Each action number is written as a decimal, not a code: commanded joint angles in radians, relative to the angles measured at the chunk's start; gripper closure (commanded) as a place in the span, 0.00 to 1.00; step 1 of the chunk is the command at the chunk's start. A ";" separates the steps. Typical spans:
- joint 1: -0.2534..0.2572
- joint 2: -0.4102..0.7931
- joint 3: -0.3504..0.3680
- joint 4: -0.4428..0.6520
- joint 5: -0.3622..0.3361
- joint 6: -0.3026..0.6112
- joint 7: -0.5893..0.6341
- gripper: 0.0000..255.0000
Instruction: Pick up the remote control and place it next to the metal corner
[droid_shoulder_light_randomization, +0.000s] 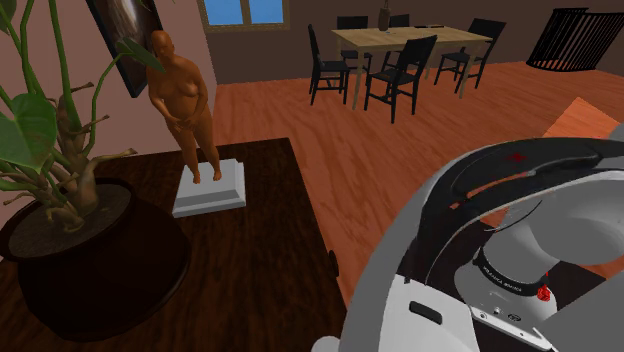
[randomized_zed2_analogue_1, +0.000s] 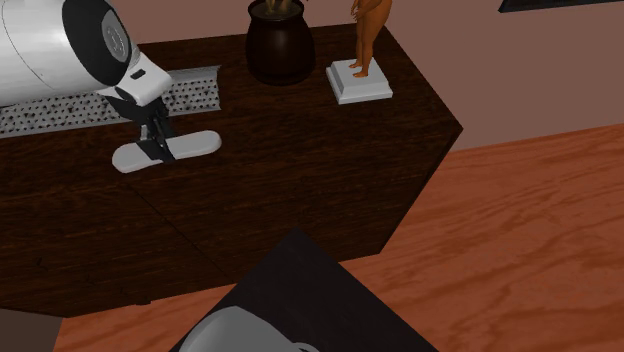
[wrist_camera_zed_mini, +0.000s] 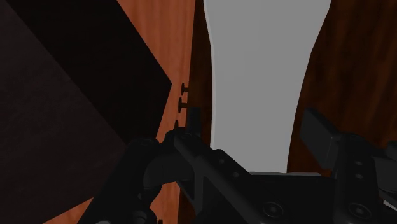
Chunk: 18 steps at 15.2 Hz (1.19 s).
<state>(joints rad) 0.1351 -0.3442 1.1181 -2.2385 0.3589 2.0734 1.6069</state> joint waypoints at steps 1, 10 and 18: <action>-0.009 0.014 0.019 -0.017 -0.005 0.030 0.006 1.00; -0.009 0.014 0.019 -0.017 -0.005 0.030 0.006 0.00; 0.024 -0.037 -0.051 0.048 0.012 -0.081 -0.013 0.00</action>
<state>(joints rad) 0.1466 -0.3611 1.0980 -2.2141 0.3642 2.0366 1.6053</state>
